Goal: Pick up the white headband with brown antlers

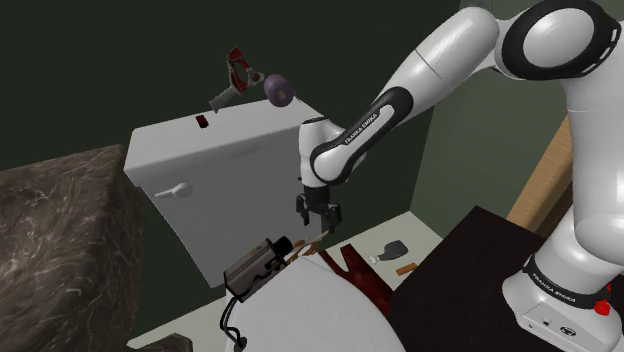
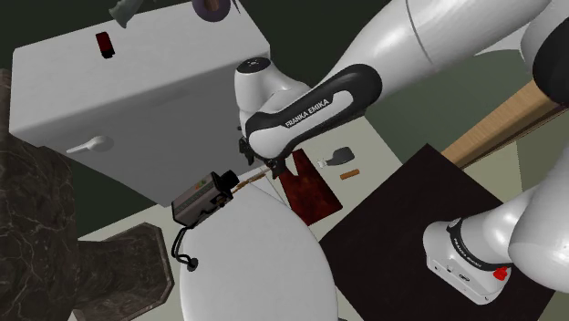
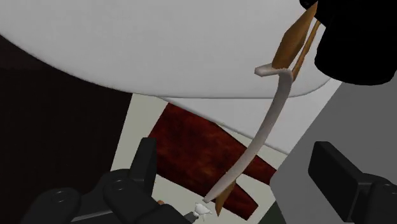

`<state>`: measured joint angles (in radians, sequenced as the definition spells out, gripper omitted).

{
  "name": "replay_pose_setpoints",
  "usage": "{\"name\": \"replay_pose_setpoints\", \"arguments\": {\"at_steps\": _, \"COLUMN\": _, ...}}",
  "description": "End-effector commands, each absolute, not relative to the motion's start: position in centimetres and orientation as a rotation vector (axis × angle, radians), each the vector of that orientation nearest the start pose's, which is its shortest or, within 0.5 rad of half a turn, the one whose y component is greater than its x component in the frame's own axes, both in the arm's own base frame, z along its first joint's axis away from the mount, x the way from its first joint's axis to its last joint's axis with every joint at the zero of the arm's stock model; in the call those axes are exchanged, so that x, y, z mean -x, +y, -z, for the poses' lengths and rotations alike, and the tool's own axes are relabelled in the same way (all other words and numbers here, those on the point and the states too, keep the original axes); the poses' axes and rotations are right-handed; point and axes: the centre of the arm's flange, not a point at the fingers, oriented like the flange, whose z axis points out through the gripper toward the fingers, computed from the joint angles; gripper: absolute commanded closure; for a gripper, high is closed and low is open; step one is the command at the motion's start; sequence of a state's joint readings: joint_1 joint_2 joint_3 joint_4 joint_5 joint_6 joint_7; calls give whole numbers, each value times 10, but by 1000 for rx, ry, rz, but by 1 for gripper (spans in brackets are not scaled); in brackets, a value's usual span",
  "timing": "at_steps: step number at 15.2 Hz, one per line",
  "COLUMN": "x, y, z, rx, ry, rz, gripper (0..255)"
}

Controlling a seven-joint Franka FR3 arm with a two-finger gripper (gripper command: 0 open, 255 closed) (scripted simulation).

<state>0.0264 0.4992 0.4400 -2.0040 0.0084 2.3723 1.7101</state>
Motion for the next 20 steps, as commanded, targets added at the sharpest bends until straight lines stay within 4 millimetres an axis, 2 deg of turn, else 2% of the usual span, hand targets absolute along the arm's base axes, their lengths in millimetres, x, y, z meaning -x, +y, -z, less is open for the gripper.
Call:
{"name": "replay_pose_setpoints", "arguments": {"at_steps": 1, "x": -550, "y": 271, "z": -198, "rx": 2403, "ry": 1937, "rz": -379, "gripper": 0}}
{"name": "replay_pose_setpoints", "arguments": {"at_steps": 4, "x": -570, "y": 280, "z": -172, "rx": 2308, "ry": 2028, "rz": -410, "gripper": 0}}
{"name": "replay_pose_setpoints", "arguments": {"at_steps": 11, "x": -570, "y": 280, "z": -135, "rx": 2308, "ry": 2028, "rz": -410, "gripper": 0}}
{"name": "replay_pose_setpoints", "arguments": {"at_steps": 13, "x": -570, "y": 280, "z": -132, "rx": 2308, "ry": 2028, "rz": -410, "gripper": 0}}
{"name": "replay_pose_setpoints", "arguments": {"at_steps": 14, "x": -561, "y": 285, "z": -137, "rx": 2308, "ry": 2028, "rz": -410, "gripper": 255}}
{"name": "replay_pose_setpoints", "arguments": {"at_steps": 16, "x": -572, "y": 284, "z": -136, "rx": 2307, "ry": 2029, "rz": -408, "gripper": 255}}
{"name": "replay_pose_setpoints", "arguments": {"at_steps": 17, "x": -565, "y": 273, "z": -131, "rx": 2305, "ry": 2029, "rz": -409, "gripper": 255}}
{"name": "replay_pose_setpoints", "arguments": {"at_steps": 18, "x": -554, "y": 275, "z": -124, "rx": 2306, "ry": 2029, "rz": -409, "gripper": 255}}
{"name": "replay_pose_setpoints", "arguments": {"at_steps": 20, "x": -557, "y": 274, "z": -122, "rx": 2306, "ry": 2029, "rz": -409, "gripper": 255}}
